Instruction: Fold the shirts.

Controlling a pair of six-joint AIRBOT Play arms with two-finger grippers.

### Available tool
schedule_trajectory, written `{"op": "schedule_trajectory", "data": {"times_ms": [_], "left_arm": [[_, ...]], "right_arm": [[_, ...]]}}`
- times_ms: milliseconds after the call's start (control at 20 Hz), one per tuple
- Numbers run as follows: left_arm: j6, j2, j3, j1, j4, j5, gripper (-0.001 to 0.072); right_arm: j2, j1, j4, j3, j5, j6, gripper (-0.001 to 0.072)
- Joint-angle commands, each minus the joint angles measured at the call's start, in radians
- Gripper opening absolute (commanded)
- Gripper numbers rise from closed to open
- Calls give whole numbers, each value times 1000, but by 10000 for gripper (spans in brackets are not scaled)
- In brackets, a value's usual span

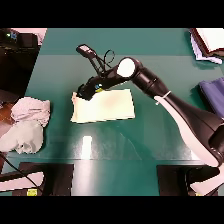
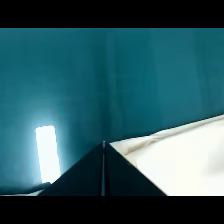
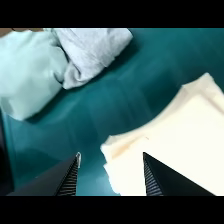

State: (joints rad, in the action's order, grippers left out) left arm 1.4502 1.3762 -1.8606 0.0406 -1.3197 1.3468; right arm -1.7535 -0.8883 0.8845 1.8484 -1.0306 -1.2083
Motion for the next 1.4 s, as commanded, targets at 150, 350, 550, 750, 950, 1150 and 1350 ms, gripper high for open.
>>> {"op": "schedule_trajectory", "data": {"times_ms": [150,350,550,750,950,1150,1350], "left_arm": [[-18,-8,22,17,226,14,23],[-25,-8,105,17,246,15,23],[-61,-8,201,-13,266,-5,23],[-97,-8,232,-89,265,-67,23],[-97,-8,232,-116,266,-98,23],[-97,-8,232,-116,266,-97,23],[-97,-8,232,-116,266,-90,23]], "right_arm": [[202,234,189,-220,-232,-58,447],[297,475,164,-514,-200,-75,720],[234,647,-51,-675,-190,-70,708],[87,632,-214,-669,-172,-10,662],[-56,513,-266,-531,-161,-2,650],[-144,401,-336,-435,-130,0,569],[-140,363,-394,-431,-72,65,15]]}}
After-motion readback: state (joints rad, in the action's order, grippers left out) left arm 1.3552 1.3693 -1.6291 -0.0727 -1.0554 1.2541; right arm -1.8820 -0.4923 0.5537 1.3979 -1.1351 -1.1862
